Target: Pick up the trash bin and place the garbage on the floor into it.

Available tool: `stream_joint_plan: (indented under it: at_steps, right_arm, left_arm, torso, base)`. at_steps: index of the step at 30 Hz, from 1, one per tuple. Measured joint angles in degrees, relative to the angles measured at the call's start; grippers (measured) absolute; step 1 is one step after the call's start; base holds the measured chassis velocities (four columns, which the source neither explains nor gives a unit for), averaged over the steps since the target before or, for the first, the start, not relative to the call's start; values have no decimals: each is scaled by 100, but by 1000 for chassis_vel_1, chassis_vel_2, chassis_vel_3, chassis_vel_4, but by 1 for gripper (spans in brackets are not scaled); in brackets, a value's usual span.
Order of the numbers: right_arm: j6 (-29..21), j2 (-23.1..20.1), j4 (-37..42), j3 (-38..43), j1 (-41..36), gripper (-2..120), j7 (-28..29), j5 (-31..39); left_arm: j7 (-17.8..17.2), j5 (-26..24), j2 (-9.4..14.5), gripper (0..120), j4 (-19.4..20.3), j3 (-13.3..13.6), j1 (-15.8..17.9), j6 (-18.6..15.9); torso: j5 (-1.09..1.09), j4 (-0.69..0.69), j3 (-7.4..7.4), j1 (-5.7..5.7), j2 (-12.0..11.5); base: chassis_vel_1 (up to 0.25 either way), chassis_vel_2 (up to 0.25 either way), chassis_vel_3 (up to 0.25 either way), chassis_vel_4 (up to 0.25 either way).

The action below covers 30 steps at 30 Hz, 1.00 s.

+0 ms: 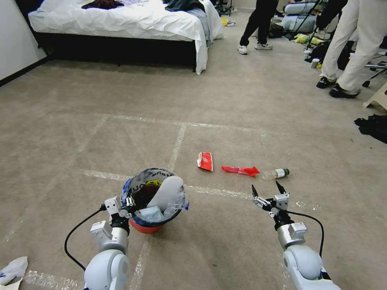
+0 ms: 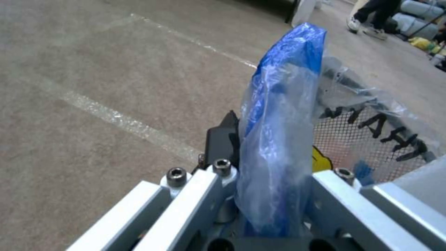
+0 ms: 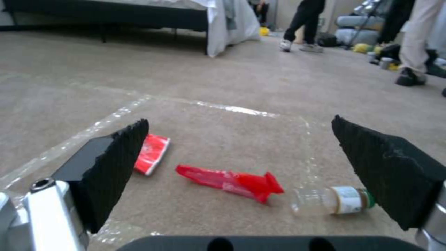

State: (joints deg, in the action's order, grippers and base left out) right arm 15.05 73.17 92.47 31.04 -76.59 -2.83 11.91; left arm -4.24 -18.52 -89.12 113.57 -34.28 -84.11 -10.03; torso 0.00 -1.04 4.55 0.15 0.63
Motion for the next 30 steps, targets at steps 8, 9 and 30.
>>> stream_joint_plan:
  at_steps: [8,9,30]
  right_arm:
    - [8,-57,-30,134,-26,100,109,36]
    - [8,-70,-16,145,-35,100,110,44]
    - [-73,-94,112,122,-71,100,-45,97]
  left_arm:
    - [39,214,31,4,-12,45,-5,29]
    - [43,235,28,4,-24,59,-4,36]
    - [29,218,-31,4,-14,51,-21,66]
  torso:
    - [1,0,-1,0,-1]
    - [0,0,-1,0,-1]
    - [0,-3,-2,-1,-3]
  base:
    - [0,0,0,0]
    - [0,0,0,0]
    - [-55,-54,-55,-60]
